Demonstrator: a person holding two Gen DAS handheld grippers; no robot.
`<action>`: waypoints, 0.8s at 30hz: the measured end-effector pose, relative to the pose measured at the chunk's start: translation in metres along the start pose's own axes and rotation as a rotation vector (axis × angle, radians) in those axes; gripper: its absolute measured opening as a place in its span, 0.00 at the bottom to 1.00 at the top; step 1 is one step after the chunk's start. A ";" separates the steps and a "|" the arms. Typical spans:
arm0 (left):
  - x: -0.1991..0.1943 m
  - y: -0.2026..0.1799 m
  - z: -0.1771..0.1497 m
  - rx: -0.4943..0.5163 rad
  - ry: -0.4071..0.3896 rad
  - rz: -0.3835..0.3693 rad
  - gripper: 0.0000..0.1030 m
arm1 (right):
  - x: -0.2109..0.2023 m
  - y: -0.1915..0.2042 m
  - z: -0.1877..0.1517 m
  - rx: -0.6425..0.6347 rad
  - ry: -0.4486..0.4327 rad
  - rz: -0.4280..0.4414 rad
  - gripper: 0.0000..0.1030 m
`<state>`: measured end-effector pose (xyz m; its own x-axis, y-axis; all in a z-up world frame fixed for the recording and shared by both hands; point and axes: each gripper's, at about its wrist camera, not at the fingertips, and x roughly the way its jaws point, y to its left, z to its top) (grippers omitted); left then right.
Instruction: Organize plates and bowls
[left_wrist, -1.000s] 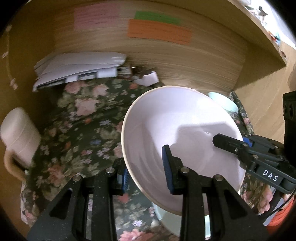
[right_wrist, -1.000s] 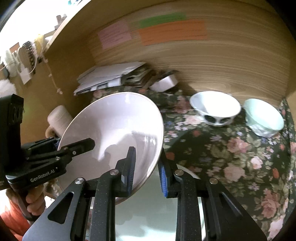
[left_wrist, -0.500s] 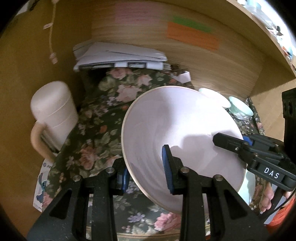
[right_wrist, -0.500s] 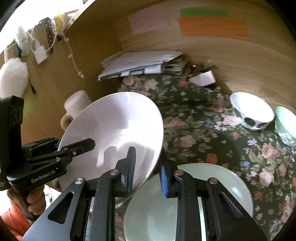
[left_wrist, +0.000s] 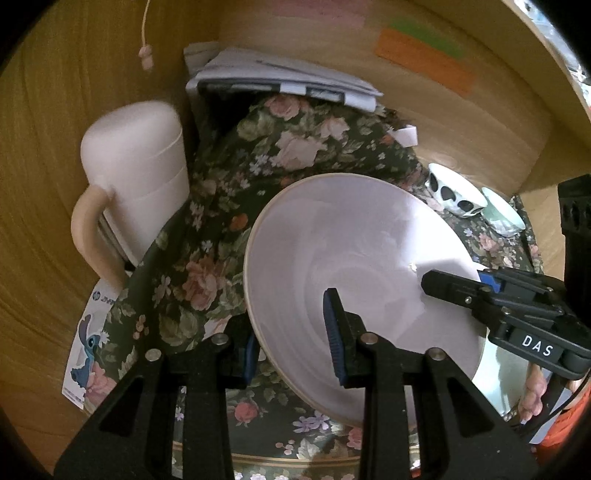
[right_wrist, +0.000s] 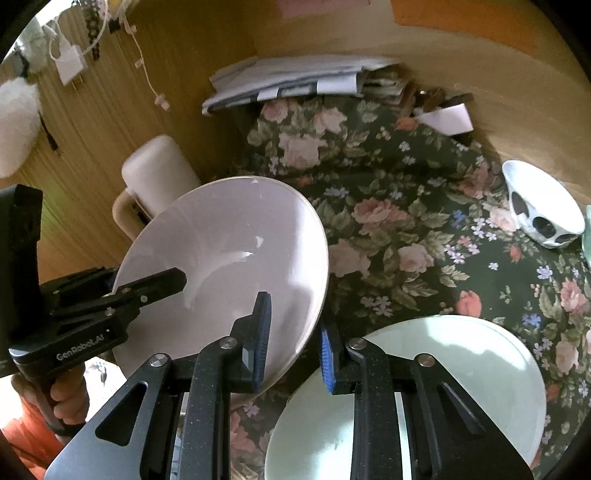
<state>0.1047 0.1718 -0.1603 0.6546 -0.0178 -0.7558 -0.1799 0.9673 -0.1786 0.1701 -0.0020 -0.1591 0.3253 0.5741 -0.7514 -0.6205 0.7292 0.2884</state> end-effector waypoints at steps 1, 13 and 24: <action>0.002 0.002 -0.001 -0.004 0.004 0.001 0.31 | 0.003 0.001 0.000 -0.002 0.007 0.000 0.21; 0.028 0.018 -0.013 -0.031 0.057 0.010 0.31 | 0.034 0.001 -0.001 -0.004 0.083 -0.012 0.22; 0.021 0.019 -0.010 -0.019 0.012 0.031 0.32 | 0.025 0.003 0.000 -0.031 0.051 -0.023 0.24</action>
<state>0.1082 0.1874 -0.1858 0.6397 0.0088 -0.7685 -0.2143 0.9623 -0.1673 0.1763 0.0146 -0.1772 0.3034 0.5366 -0.7874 -0.6353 0.7298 0.2525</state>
